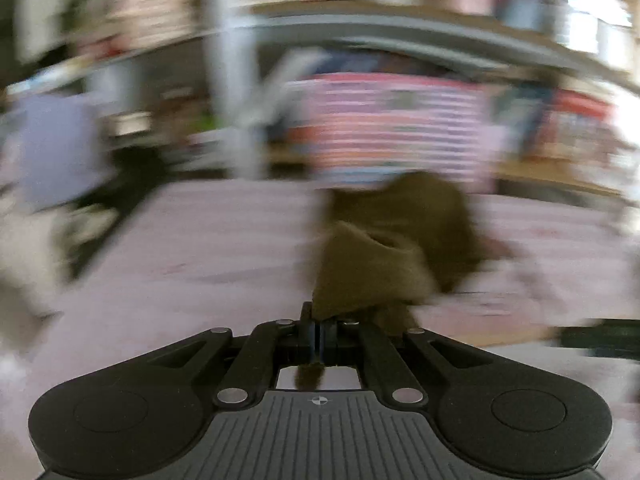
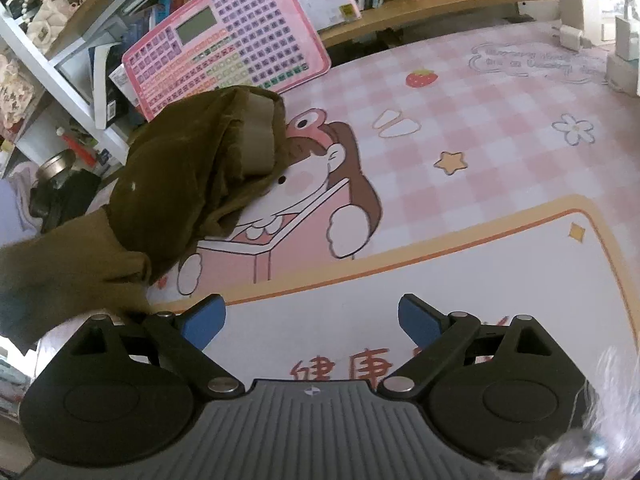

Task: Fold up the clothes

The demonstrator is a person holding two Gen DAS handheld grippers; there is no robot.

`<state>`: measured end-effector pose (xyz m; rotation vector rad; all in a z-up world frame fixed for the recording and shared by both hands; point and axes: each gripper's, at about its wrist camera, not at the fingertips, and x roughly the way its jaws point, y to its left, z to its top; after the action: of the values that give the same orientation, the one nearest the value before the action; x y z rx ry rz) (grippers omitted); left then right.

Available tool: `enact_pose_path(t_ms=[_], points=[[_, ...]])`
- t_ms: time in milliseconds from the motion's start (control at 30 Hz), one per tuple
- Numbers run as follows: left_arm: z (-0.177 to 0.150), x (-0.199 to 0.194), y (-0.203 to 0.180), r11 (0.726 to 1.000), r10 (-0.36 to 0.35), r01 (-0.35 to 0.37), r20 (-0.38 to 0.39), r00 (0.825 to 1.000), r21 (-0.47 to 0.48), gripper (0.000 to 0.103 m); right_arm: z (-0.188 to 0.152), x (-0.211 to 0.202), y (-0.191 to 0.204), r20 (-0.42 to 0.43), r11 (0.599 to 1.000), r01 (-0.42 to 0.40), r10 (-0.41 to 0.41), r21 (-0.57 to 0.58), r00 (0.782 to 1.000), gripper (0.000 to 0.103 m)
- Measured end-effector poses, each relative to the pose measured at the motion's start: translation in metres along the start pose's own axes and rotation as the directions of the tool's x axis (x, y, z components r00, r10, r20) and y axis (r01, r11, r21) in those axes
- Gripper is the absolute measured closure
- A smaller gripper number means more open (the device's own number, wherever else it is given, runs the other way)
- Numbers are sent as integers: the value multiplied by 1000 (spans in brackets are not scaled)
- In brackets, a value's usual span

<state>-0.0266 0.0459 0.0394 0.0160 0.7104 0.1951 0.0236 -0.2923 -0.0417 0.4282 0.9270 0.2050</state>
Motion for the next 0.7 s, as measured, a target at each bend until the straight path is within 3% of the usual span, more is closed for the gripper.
enact_pose_path(t_ms=[100,200,300,400,467,533,600,700], points=[[-5,6,58,982,165,-170,-70,984,-81,102,-1,3,8,-4,1000,-13,12,-11,1000,9],[-12,5,84,969,211,-221,-92,973,-114,102,0,9,15,-9,1000,-28,28,-1,1000,10],[-10,-1,95,961,198,-206,-61,978,-185,102,8,18,19,-19,994,-83,84,78,996,10],[2,-24,102,961,83,-62,65,994,-271,102,18,32,21,-22,956,-195,205,219,979,10],[22,-43,89,978,-11,44,163,987,-205,102,23,46,20,-10,879,-300,326,370,945,10],[44,-64,79,982,-73,114,253,965,-150,102,24,64,19,17,768,-363,418,527,908,11],[64,-84,81,971,-110,173,336,935,-165,102,22,81,18,48,672,-376,452,638,891,12],[91,-110,88,952,-144,247,444,884,-181,102,22,101,22,94,568,-389,478,725,873,12]])
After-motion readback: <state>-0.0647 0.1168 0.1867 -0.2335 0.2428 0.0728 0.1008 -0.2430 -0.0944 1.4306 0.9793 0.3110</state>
